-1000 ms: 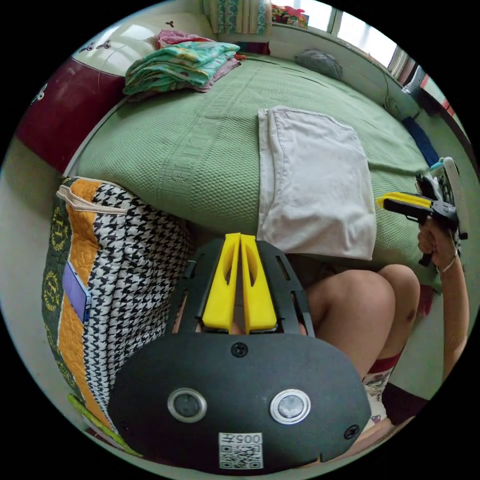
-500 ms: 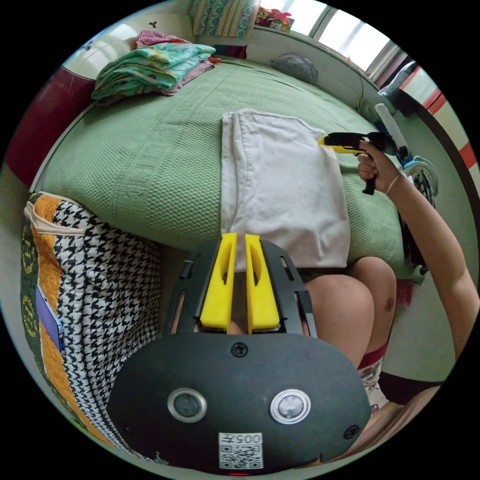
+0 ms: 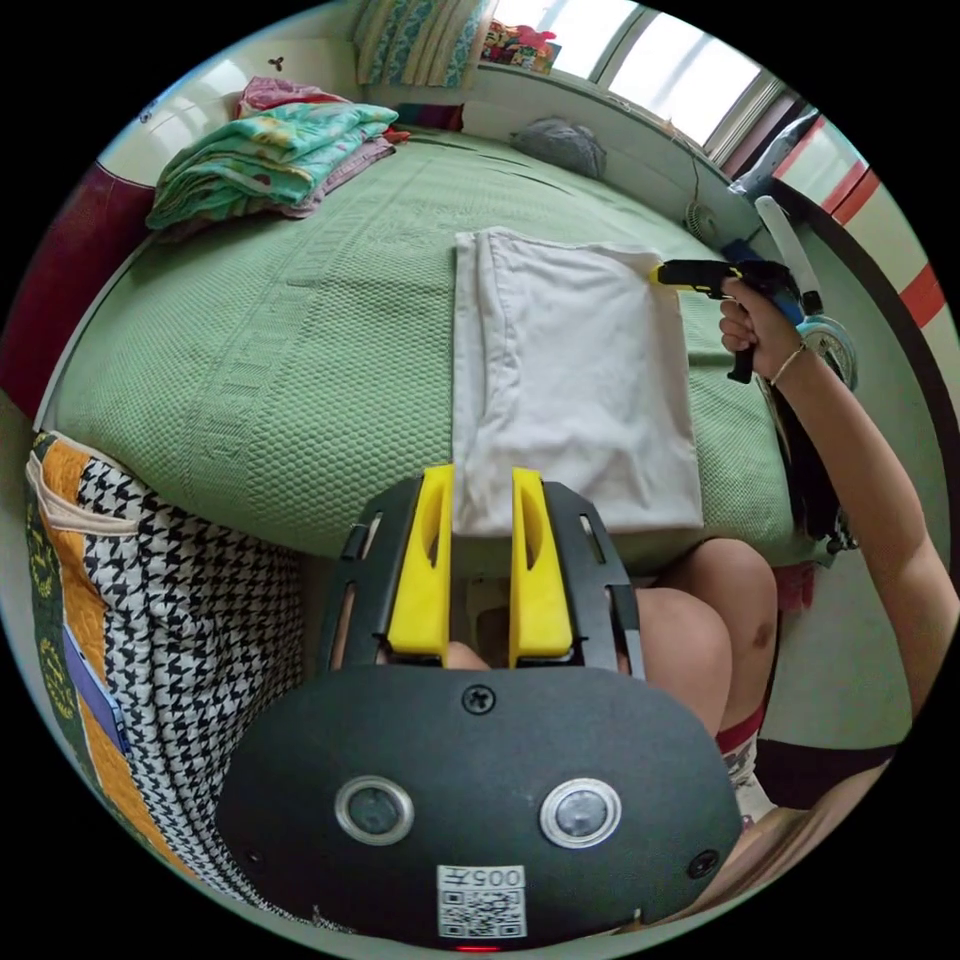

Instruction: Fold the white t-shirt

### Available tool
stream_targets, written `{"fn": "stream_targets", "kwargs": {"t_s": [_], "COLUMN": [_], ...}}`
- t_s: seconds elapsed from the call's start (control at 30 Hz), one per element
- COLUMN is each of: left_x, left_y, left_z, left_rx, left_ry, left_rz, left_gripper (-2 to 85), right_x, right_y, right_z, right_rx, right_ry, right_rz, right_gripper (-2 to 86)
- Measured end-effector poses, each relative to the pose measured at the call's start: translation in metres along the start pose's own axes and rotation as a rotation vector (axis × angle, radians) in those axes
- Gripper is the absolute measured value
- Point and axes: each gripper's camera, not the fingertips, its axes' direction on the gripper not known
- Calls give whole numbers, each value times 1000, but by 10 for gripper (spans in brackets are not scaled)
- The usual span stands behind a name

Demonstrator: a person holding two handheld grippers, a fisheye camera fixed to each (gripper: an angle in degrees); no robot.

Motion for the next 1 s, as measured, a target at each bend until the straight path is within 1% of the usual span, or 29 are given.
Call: {"fn": "stream_targets", "kwargs": {"t_s": [0.07,0.13,0.23,0.3,0.4,0.63,0.77,0.9,1.0], "left_x": [1,1,-2,-3,-5,-6,4,11,16], "left_y": [-4,-7,-7,-6,-5,-1,-2,-4,-6], "left_z": [2,5,12,16,18,11,10,9,6], "left_rx": [-14,-32,-76,-94,-77,-75,-81,-89,-104], "left_ry": [3,-8,-32,-6,-5,72,37,-79,-104], "left_rz": [5,12,-1,-14,-35,-21,51,19,33], "left_gripper": [108,121,143,148,155,150,168,141,132], "right_x": [13,21,24,25,27,32,23,11,2], "right_y": [1,9,22,27,30,28,31,35,41], "right_z": [0,-6,-9,-6,1,20,32,49,52], "right_rx": [-15,39,51,38,22,31,67,48,67], "right_ry": [-9,-16,-61,-51,-43,-112,-68,-55,-50], "right_rz": [54,80,51,48,58,104,86,67,72], "right_gripper": [20,34,47,54,67,91,97,84,54]}}
